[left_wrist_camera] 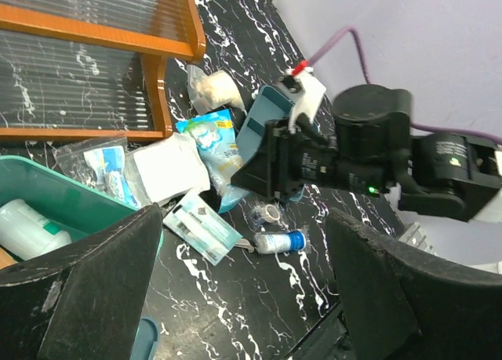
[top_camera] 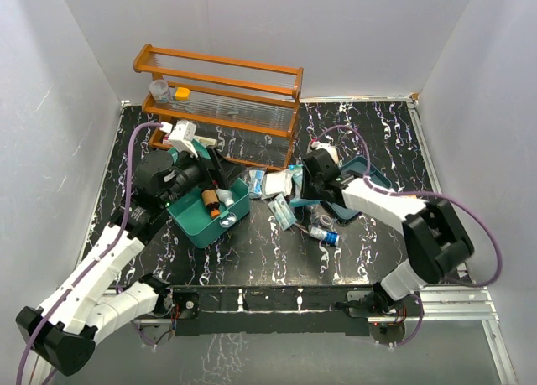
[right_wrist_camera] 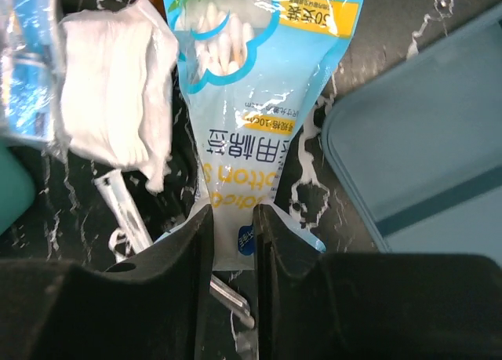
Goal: Organize the medicine kit
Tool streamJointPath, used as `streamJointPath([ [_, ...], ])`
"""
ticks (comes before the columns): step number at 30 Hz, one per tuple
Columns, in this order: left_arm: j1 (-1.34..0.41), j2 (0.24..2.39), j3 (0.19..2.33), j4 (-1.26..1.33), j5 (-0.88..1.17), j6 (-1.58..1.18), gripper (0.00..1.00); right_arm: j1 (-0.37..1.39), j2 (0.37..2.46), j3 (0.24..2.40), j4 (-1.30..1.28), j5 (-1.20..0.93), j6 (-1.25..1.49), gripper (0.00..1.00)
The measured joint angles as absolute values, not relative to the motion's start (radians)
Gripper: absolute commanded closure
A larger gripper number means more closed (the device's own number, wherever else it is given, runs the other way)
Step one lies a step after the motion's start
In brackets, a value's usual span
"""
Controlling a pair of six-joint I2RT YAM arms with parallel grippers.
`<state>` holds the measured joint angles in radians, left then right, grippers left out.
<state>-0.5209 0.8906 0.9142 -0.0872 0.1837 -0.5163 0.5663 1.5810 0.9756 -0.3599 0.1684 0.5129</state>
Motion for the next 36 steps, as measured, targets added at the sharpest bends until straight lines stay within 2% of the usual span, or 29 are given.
streamJointPath([
  [10,-0.521,0.973,0.914,-0.086,0.198,-0.654,0.15,0.566,1.249,0.772,-0.270,0.139,0.620,0.76],
  [16,-0.521,1.100,0.914,-0.072,0.305,-0.736,0.15,0.563,1.098,0.723,-0.200,0.008,0.670,0.74],
  [25,-0.525,1.294,0.918,0.002,0.453,-0.875,0.16,0.562,1.078,0.722,-0.063,-0.247,0.663,0.74],
  [31,-0.533,1.307,0.901,0.068,0.422,-0.987,0.20,0.562,1.093,0.721,0.014,-0.323,0.664,0.77],
  [36,-0.543,1.314,0.889,0.059,0.358,-1.011,0.20,0.562,1.131,0.716,0.023,-0.327,0.654,0.67],
])
